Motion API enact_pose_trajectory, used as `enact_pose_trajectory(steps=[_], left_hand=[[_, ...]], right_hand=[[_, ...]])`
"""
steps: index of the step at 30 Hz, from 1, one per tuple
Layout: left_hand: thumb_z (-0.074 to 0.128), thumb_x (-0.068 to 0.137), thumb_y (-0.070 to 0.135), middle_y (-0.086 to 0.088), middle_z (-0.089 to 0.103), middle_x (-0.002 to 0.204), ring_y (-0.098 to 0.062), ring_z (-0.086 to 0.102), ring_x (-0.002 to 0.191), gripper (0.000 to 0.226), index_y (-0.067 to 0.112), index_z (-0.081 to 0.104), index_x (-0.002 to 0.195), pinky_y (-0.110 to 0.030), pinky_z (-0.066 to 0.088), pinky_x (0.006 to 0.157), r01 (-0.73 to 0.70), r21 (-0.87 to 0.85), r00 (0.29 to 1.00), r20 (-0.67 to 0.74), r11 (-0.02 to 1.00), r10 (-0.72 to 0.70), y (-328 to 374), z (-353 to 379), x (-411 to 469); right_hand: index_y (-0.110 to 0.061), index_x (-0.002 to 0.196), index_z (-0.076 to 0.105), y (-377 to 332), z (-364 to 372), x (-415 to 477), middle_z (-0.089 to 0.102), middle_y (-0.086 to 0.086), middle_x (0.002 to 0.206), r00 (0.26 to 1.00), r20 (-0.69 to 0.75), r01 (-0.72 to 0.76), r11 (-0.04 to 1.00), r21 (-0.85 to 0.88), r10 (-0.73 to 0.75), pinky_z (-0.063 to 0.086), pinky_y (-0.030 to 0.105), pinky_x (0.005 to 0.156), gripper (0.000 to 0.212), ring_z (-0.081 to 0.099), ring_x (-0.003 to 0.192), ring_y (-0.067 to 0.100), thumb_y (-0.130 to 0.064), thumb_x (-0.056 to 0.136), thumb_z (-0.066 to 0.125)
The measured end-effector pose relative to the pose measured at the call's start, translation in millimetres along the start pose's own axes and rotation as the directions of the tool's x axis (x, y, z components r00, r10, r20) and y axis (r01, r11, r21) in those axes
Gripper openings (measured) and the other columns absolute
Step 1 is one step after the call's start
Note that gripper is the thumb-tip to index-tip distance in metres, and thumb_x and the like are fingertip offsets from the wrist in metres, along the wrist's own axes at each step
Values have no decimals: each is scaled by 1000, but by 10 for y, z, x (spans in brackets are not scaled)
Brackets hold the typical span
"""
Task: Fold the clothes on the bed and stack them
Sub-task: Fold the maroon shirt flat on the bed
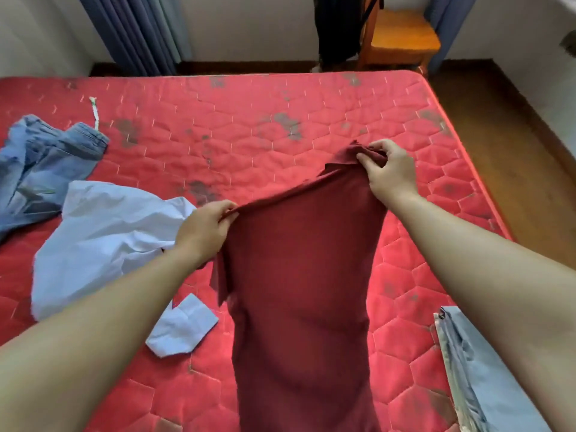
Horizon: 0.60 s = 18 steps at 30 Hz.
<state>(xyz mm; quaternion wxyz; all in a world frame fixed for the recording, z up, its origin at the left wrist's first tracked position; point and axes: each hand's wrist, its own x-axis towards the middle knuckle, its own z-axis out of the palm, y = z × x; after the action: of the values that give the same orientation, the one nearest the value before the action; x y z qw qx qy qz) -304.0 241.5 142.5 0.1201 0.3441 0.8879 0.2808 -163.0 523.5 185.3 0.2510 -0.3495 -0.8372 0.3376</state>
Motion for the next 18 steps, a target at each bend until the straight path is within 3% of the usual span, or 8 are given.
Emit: enact_pose_trajectory(steps=[2,4,7,10,14,18], left_hand=[[54,91,18,-11,66,102,-30,58,97,17,14,64,105,-35,40,78,55,-1,989,-138,998,-55,-172,252,466],[56,90,24,-15,57,117,-34,51,111,33,15,55,122,-39,39,90,136,38,965,-229,990,-124,-323,495,827],[59,87,34,-14,45,132,-35,42,121,56,18,38,137,-48,37,100,227,111,967,-146,968,-210,-588,968,861],[62,86,33,-12,48,131,-34,45,119,56,16,42,135,-47,38,99,231,98,973,3,968,-233,-840,1552,265],[65,84,28,-8,51,128,-30,49,117,47,14,51,127,-45,40,98,292,28,946,138,956,-293,-1038,2072,-830],[68,82,31,-7,38,139,-27,38,128,52,20,50,129,-48,38,100,409,113,902,101,906,-420,-1111,2247,-1641]], right_hand=[[-11,107,61,167,370,386,65,6,103,999,-44,-10,1000,7,10,37,21,80,29,59,98,22,-27,84,66],[-8,129,46,304,661,644,51,12,127,998,-60,-27,1000,-15,26,30,21,94,55,48,117,23,-33,83,67],[-1,141,28,641,1017,446,33,17,140,999,44,-5,998,-60,7,20,22,105,76,32,131,26,-34,84,66],[3,135,38,1171,1311,-374,41,20,132,969,245,3,998,-69,14,26,29,108,68,39,124,29,-27,82,70],[-2,127,49,1791,1439,-1684,46,16,127,896,384,-180,972,-149,224,22,18,104,55,43,123,27,-23,81,71],[-9,126,54,2054,1382,-2649,42,12,133,858,342,-285,909,-303,383,33,42,105,53,41,125,28,-26,79,72]])
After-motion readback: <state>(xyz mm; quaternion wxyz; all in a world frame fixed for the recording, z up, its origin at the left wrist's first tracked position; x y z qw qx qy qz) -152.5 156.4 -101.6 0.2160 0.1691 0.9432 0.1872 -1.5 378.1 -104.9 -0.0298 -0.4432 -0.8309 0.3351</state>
